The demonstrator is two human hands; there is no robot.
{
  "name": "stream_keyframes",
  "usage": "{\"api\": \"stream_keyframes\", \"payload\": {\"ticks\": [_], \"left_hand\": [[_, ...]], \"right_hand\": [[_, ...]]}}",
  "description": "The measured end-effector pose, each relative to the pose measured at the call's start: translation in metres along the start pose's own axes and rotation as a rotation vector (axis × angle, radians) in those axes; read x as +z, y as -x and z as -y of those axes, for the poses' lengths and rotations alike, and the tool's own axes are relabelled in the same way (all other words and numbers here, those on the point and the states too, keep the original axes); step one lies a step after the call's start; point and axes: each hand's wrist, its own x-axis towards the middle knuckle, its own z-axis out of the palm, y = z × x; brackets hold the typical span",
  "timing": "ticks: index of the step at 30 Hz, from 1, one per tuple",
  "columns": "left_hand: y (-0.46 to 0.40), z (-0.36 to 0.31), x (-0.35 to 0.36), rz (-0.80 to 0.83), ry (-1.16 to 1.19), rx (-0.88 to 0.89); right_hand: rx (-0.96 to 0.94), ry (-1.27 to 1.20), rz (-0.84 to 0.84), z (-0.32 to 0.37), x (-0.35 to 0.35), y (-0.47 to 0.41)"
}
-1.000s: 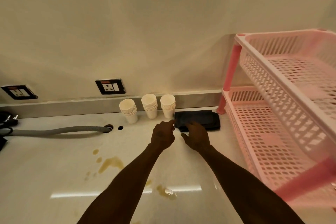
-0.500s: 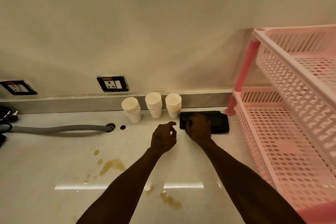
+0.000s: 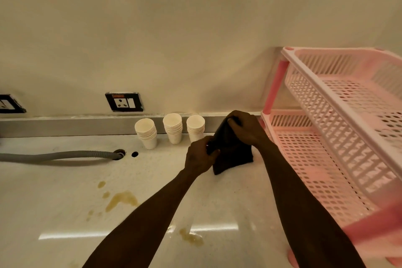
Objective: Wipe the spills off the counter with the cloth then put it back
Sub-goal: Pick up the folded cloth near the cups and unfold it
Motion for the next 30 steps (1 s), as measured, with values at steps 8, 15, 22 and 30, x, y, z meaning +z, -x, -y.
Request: {"api": "stream_keyframes", "payload": {"ticks": [8,15,22,30], "left_hand": [[0.032,0.004,-0.024,-0.137,0.089,0.205],[0.049,0.001,-0.05,-0.193,0.076,0.304],[0.059,-0.022,-0.049,0.091,0.375,-0.222],[0.074,-0.01,-0.039,0.313,0.154,-0.288]], "right_hand": [[-0.048,-0.117,-0.042,0.021,-0.026,0.021],[-0.052,-0.216,-0.074,0.044,-0.028,0.034],[-0.119,-0.345,-0.011,0.091,-0.04,0.037],[-0.118,-0.406,-0.135,0.109,-0.085,0.026]]}}
